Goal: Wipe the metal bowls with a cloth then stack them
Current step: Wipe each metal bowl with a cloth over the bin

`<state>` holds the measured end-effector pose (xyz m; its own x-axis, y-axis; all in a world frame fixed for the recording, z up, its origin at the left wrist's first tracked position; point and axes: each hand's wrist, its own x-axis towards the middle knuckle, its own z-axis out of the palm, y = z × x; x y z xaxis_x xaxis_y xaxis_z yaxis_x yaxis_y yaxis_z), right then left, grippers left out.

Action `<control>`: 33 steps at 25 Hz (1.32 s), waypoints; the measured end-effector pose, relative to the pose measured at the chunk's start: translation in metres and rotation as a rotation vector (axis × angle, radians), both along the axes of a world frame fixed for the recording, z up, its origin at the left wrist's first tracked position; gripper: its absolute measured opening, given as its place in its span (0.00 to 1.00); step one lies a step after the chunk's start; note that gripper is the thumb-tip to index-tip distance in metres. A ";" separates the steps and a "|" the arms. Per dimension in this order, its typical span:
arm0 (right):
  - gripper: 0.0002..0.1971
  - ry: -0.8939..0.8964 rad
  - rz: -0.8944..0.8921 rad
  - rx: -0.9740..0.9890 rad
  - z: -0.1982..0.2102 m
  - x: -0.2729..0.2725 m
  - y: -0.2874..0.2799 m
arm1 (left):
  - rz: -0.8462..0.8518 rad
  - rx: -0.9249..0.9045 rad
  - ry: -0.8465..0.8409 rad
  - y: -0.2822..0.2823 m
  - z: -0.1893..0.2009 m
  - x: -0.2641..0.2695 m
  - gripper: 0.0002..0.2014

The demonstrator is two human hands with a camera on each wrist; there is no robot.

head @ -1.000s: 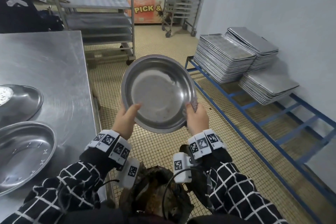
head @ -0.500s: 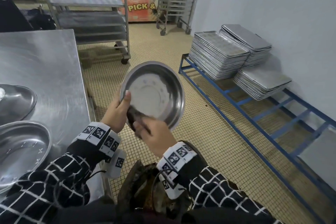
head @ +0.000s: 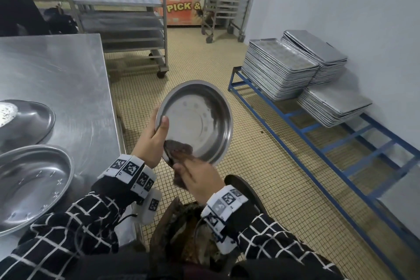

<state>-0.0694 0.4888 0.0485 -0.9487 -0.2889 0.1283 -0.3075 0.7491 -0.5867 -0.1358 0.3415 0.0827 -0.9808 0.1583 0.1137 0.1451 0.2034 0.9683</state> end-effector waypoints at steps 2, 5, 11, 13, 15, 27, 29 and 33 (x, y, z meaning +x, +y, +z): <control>0.25 -0.037 0.045 0.038 -0.007 0.001 -0.008 | 0.001 -0.035 0.039 0.001 0.005 -0.002 0.28; 0.30 -0.039 0.078 0.264 -0.016 -0.010 0.021 | 0.011 -0.015 0.042 -0.003 0.008 -0.006 0.23; 0.28 -0.052 -0.162 0.740 -0.016 -0.049 0.090 | -0.078 0.038 -0.126 0.002 0.003 -0.003 0.20; 0.28 -0.032 -0.203 0.552 -0.009 -0.060 0.097 | -0.087 0.082 -0.215 0.004 0.004 -0.006 0.21; 0.29 -0.032 -0.267 0.287 0.001 -0.070 0.097 | -0.092 0.117 -0.297 0.002 0.006 -0.008 0.21; 0.05 -0.036 -0.834 -0.669 0.017 -0.049 0.069 | 0.107 0.360 -0.137 0.021 0.008 0.005 0.10; 0.06 -0.014 -0.819 -0.642 0.021 -0.044 0.075 | 0.036 0.307 -0.130 0.018 0.004 0.001 0.08; 0.08 -0.089 -0.607 -0.431 0.037 -0.045 0.103 | -0.207 0.304 -0.388 -0.002 0.000 -0.008 0.21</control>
<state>-0.1145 0.5920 0.0853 -0.9376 0.3467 0.0276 0.1484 0.4705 -0.8698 -0.1442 0.3398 0.0826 -0.9114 0.3699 -0.1805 -0.2283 -0.0896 0.9694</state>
